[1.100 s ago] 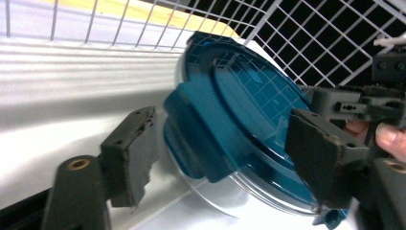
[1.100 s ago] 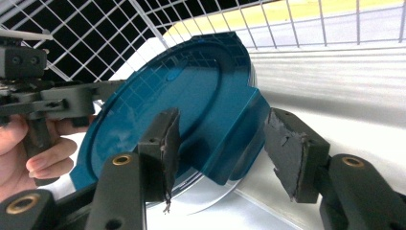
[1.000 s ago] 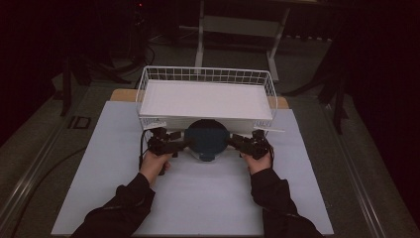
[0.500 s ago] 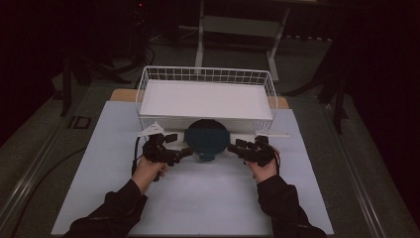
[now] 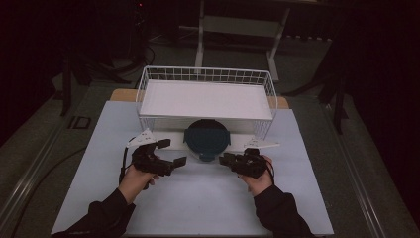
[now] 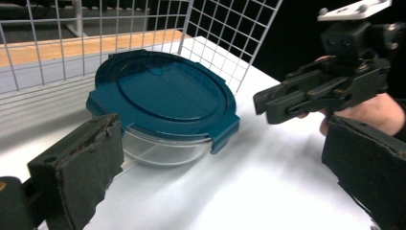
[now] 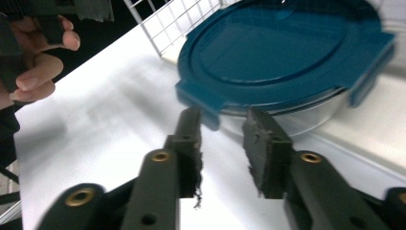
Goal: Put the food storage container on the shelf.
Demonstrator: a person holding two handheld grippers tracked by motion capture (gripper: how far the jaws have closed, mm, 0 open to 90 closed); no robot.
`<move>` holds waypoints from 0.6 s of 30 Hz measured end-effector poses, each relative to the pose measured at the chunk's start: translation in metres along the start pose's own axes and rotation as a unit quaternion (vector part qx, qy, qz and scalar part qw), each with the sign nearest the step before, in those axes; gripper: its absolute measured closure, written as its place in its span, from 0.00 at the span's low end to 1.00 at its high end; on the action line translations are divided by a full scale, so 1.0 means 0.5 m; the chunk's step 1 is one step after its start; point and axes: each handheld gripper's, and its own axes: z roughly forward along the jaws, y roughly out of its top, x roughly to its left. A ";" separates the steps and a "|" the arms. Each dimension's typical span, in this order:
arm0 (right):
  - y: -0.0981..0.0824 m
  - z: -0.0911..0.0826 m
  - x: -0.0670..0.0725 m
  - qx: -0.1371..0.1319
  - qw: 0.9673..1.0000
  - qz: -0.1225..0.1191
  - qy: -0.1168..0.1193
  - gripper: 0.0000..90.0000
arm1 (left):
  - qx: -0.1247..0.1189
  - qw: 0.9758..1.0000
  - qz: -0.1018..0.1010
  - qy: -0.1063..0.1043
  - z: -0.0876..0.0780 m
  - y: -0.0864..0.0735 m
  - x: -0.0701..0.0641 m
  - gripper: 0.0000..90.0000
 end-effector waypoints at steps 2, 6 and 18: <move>-0.005 0.011 0.011 0.011 1.000 -0.002 0.003 0.85 | 0.003 1.000 0.007 0.000 -0.008 -0.006 -0.009 0.01; -0.011 0.032 0.026 0.026 1.000 -0.002 0.016 0.96 | 0.009 1.000 0.015 -0.006 -0.015 -0.018 -0.024 0.01; -0.013 0.086 0.052 0.053 0.998 -0.006 0.017 1.00 | 0.021 1.000 0.020 -0.013 -0.024 -0.070 -0.052 0.01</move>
